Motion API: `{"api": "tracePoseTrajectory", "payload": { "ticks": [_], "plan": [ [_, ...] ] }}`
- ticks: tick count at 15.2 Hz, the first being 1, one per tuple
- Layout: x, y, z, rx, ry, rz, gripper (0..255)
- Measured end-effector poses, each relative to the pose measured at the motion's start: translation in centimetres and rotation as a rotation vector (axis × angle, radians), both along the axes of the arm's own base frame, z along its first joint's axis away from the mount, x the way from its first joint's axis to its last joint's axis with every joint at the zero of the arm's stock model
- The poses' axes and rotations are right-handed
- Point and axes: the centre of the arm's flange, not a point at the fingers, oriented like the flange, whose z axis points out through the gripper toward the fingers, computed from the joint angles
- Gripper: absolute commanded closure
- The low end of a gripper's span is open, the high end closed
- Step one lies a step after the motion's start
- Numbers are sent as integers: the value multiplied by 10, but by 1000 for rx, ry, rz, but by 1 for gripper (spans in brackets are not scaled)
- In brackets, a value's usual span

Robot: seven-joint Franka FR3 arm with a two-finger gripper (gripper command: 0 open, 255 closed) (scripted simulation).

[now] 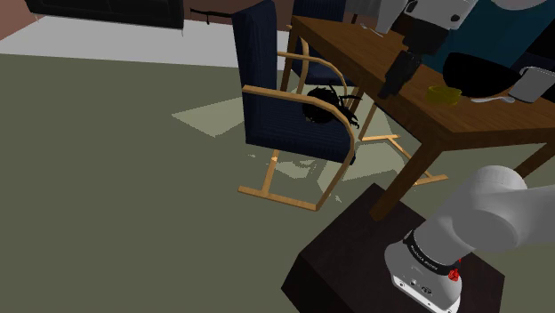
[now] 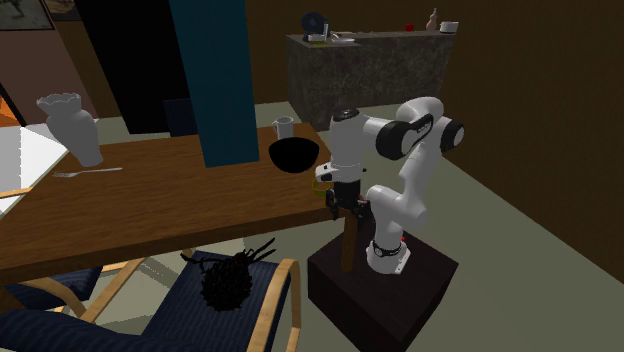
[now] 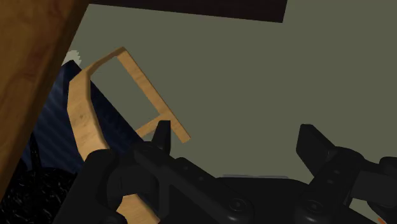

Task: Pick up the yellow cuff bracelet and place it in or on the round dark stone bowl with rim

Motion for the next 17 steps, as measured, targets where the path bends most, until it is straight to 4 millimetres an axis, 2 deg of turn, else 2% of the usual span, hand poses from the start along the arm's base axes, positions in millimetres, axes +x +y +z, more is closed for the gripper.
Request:
{"api": "tracePoseTrajectory", "payload": {
  "ticks": [2,4,13,15,17],
  "plan": [
    [-2,-3,1,-7,2,1,0],
    [-11,-17,4,-29,7,3,0],
    [-60,-104,30,-152,41,20,0],
    [-69,-118,39,-179,49,23,0],
    [-74,-125,34,-189,52,24,0]
  ]
}}
